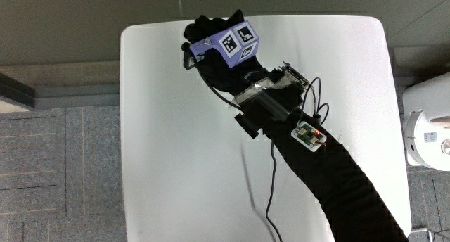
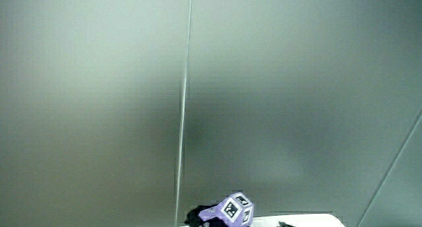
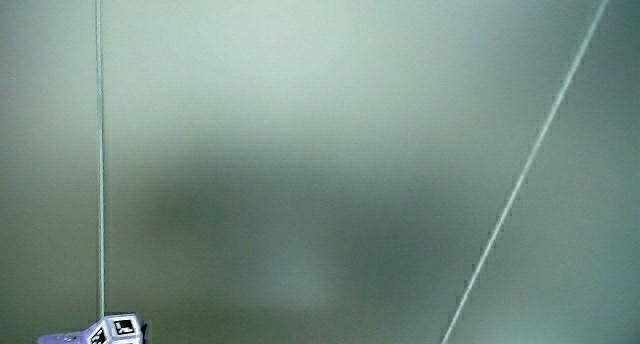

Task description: Place green brick

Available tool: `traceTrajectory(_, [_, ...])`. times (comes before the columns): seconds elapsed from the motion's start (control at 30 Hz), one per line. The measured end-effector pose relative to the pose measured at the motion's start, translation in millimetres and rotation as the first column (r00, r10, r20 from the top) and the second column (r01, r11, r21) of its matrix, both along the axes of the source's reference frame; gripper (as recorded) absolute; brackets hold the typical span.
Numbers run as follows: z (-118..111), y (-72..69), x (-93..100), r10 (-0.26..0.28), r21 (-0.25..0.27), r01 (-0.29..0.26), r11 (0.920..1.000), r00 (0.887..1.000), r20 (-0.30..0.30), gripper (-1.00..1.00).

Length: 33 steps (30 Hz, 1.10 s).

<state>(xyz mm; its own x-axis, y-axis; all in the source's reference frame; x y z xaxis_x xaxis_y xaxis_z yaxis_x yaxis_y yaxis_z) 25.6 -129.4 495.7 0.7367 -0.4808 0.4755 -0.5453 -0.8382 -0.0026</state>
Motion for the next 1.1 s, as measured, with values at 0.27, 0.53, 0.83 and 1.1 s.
traceTrajectory(0.27, [14.0, -2.0, 6.3, 0.024, -0.065, -0.026, 0.9975, 0.999, -0.027, 0.00])
traceTrajectory(0.53, [44.4, -4.2, 16.4, 0.072, -0.143, -0.085, 0.9861, 0.993, -0.094, 0.00])
traceTrajectory(0.83, [61.8, 3.6, 21.1, 0.084, -0.151, -0.101, 0.9833, 0.989, -0.119, 0.00])
traceTrajectory(1.1, [58.8, 1.8, 24.2, 0.096, -0.167, -0.114, 0.9794, 0.989, -0.112, 0.00])
